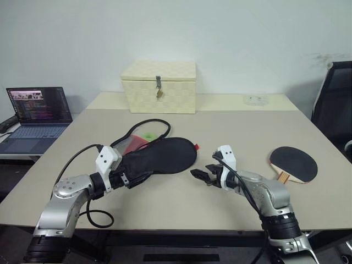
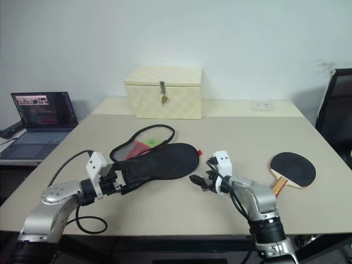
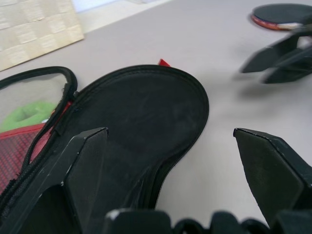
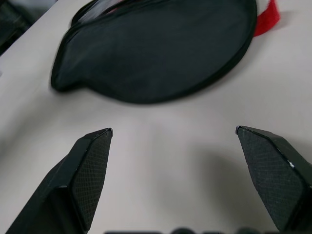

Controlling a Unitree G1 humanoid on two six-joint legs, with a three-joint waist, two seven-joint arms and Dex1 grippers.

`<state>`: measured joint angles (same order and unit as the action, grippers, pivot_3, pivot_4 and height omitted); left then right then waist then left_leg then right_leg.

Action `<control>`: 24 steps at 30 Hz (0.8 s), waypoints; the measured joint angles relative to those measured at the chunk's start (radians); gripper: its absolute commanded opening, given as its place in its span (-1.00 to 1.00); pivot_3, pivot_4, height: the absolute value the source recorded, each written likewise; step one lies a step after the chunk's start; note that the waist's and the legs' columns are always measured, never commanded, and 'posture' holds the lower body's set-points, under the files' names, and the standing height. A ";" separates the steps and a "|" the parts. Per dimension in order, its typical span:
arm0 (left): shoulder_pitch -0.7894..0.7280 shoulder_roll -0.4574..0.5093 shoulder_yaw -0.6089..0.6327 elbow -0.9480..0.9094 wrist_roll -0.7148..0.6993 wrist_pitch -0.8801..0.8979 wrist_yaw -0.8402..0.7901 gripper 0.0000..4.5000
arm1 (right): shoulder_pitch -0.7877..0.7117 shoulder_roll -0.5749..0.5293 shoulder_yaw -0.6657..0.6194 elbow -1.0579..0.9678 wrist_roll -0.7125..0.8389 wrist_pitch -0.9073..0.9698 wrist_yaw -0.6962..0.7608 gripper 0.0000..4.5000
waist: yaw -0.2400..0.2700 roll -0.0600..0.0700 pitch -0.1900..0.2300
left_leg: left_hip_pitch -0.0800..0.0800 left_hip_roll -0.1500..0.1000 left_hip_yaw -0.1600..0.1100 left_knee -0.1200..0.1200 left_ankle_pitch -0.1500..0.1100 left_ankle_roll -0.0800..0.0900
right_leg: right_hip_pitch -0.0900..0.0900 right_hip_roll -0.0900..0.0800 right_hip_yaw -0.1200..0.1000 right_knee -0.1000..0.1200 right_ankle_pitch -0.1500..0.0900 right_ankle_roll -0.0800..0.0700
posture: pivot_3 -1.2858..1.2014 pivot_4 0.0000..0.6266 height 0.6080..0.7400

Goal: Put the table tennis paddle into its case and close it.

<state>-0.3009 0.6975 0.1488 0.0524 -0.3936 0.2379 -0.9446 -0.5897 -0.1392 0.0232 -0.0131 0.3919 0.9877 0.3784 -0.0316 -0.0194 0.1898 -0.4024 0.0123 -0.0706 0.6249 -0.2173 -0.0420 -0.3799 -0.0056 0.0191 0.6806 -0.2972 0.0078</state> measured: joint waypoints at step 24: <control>0.054 0.052 0.047 -0.039 -0.001 0.030 -0.007 1.00 | -0.239 0.261 -0.027 0.454 -0.050 -0.177 -0.127 0.98 | -0.002 0.000 0.000 | -0.007 0.001 0.000 0.000 0.000 0.000 | -0.009 0.000 0.000 0.002 0.001 -0.001 | 0.03 -0.52 1.00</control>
<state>-0.2466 0.7493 0.1953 0.0139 -0.3945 0.2680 -0.9519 -0.8289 0.1223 -0.0034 0.4413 0.3423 0.8109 0.2517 -0.0331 -0.0193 0.1898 -0.4092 0.0136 -0.0705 0.6247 -0.2173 -0.0419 -0.3884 -0.0052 0.0193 0.6827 -0.2965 0.0067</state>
